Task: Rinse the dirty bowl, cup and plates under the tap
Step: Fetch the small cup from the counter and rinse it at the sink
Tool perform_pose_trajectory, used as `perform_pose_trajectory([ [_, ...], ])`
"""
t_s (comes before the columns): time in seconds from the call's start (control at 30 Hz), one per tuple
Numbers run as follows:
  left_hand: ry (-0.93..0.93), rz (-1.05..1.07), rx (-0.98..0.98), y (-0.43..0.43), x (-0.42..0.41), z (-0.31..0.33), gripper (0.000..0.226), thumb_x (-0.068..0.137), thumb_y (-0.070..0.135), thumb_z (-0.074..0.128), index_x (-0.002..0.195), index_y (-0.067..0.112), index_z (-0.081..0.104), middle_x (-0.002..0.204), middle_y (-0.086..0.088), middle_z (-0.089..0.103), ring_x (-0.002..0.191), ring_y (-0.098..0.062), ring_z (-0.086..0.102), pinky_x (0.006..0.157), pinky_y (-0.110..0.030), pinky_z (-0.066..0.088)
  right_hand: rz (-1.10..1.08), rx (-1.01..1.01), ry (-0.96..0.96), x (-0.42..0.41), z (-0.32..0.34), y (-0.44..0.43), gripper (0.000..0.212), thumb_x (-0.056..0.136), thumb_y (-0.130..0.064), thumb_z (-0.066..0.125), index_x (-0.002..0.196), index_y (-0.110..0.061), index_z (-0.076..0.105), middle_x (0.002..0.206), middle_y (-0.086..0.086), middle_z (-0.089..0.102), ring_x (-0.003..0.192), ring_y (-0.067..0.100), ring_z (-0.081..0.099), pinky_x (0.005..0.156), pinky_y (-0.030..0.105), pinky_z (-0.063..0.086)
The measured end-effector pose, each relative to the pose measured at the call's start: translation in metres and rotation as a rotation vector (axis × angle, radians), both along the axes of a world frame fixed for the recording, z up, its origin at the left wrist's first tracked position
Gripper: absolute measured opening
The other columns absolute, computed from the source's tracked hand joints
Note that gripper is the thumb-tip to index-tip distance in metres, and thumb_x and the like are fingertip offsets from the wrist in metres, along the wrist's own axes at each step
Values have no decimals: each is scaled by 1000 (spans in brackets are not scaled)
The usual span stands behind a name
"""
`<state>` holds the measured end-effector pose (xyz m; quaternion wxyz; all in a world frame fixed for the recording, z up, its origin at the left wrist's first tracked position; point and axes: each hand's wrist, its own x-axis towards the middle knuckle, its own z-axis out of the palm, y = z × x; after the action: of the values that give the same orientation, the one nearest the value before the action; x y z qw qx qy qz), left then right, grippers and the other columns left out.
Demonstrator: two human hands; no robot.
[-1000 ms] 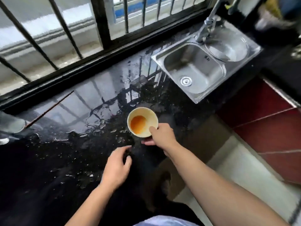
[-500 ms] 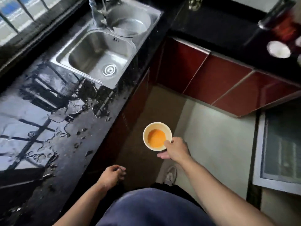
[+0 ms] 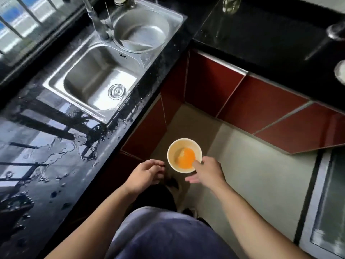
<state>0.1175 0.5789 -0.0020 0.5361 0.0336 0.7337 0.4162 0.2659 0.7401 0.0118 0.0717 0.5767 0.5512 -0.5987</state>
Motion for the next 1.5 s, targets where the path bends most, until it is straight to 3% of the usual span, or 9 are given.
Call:
perform_pose_trajectory([
  [0.17, -43, 63, 112, 81, -70, 0, 22, 108, 19, 52, 120, 20, 70, 113, -25, 76, 91, -21, 73, 75, -32, 59, 100, 10, 29, -86, 7, 72, 7, 99, -17, 53, 105, -13, 54, 64, 3, 75, 60, 25, 78, 54, 32, 64],
  [0.3, -174, 201, 238, 125, -135, 11, 30, 108, 25, 47, 128, 30, 69, 117, -14, 79, 108, -29, 75, 88, -42, 63, 189, 25, 30, -165, 30, 127, 15, 100, -19, 54, 111, -10, 55, 64, 11, 77, 59, 24, 78, 53, 33, 64],
  [0.47, -198, 377, 350, 157, -213, 30, 38, 89, 43, 55, 124, 36, 70, 123, -8, 78, 110, -31, 76, 83, -36, 64, 364, 106, 89, -272, 56, 172, 13, 96, -15, 55, 87, -17, 64, 64, 15, 76, 57, 29, 77, 62, 49, 65],
  [0.7, -55, 774, 381, 184, -298, 22, 39, 81, 29, 74, 120, 30, 72, 112, -12, 79, 104, -30, 78, 87, -47, 65, 751, 117, 117, -420, 58, 213, 15, 94, -16, 52, 95, -17, 67, 70, 10, 77, 55, 23, 76, 49, 32, 61],
  [0.87, 41, 1031, 311, 206, -340, 20, 29, 100, 1, 56, 126, 13, 63, 87, 3, 78, 80, -12, 76, 86, -46, 66, 1060, 17, 119, -521, 40, 250, 26, 97, -45, 53, 104, -26, 67, 82, 5, 78, 59, 27, 77, 52, 36, 60],
  [0.97, 65, 1170, 282, 218, -355, 12, 28, 98, -2, 52, 122, 9, 63, 80, 7, 75, 74, -10, 74, 82, -39, 67, 998, -37, 96, -603, 20, 282, 36, 101, -54, 43, 106, -24, 61, 85, 9, 79, 65, 35, 77, 49, 31, 54],
  [1.1, 57, 1379, 274, 229, -369, -1, 33, 96, -5, 50, 118, 13, 66, 104, -15, 72, 86, -23, 76, 81, -42, 66, 878, 28, 81, -721, -8, 307, 45, 99, -56, 46, 116, -16, 54, 108, 18, 68, 80, 39, 76, 55, 44, 62],
  [1.2, 63, 1444, 291, 236, -377, -9, 35, 92, 0, 55, 122, 14, 63, 114, -17, 73, 94, -25, 77, 79, -38, 65, 819, 87, 19, -783, -27, 309, 65, 84, -66, 53, 116, -10, 61, 103, 20, 72, 72, 37, 78, 49, 42, 61],
  [1.5, 46, 1483, 266, 243, -390, -9, 38, 93, 2, 57, 126, 19, 61, 112, -12, 78, 92, -27, 80, 78, -33, 66, 830, 46, 113, -810, -66, 313, 15, 96, -9, 48, 108, -3, 53, 111, 26, 66, 77, 36, 77, 64, 39, 65],
])
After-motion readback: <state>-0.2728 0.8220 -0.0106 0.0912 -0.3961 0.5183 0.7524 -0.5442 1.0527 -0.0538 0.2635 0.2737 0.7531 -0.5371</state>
